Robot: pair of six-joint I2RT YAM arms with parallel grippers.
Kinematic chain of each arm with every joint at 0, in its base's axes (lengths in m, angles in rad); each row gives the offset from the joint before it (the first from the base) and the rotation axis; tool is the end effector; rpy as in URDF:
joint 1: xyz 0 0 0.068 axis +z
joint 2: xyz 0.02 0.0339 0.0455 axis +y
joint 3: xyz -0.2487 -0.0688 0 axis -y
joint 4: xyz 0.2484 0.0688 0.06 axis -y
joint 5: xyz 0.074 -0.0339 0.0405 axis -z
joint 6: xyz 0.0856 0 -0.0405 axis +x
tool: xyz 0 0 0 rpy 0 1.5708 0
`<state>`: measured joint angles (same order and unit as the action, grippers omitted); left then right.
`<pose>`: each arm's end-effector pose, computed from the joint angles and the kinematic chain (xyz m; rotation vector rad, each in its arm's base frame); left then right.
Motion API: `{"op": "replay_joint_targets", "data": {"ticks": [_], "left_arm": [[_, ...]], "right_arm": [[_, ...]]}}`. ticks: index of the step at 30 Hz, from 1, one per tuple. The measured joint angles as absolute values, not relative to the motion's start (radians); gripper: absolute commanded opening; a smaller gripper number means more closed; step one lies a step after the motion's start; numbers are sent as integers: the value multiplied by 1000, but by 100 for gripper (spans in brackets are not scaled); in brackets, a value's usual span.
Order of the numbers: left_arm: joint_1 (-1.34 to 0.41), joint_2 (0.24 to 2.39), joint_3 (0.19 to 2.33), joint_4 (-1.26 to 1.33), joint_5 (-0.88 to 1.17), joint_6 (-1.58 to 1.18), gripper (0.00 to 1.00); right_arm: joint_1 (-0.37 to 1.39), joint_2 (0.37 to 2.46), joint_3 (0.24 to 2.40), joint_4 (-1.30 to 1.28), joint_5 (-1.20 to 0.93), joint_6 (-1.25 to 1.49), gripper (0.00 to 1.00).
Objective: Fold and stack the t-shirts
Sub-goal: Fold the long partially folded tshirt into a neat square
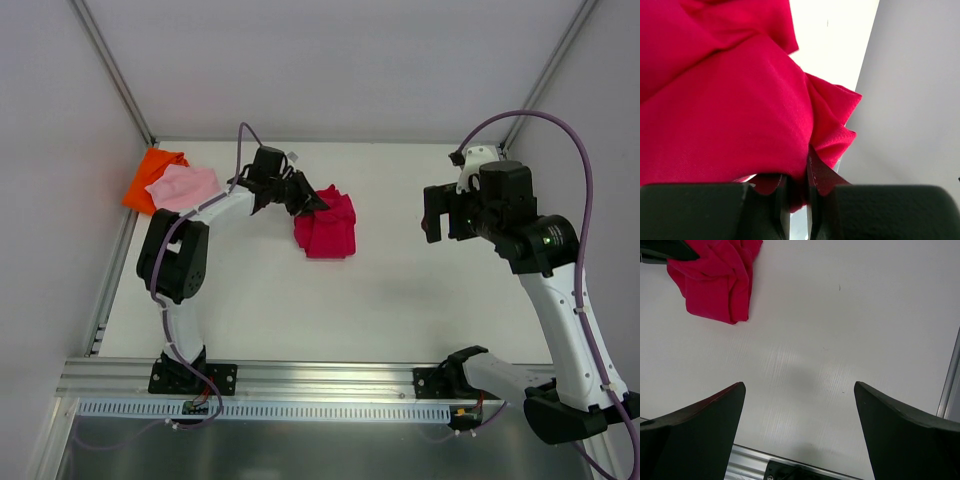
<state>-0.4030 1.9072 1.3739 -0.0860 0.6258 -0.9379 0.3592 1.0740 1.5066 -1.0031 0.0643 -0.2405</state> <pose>0.4065 -0.2278 0.1904 -0.2486 2.4217 -1.3774 0.2229 0.0778 0.4046 -0.5961 2.0553 0.0007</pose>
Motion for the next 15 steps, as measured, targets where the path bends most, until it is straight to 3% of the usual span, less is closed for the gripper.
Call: {"op": "replay_joint_targets", "data": {"ticks": [15], "left_arm": [[-339, 1998, 1475, -69, 628, -952, 0]], "right_arm": [[359, 1073, 1476, -1004, 63, -249, 97]]}}
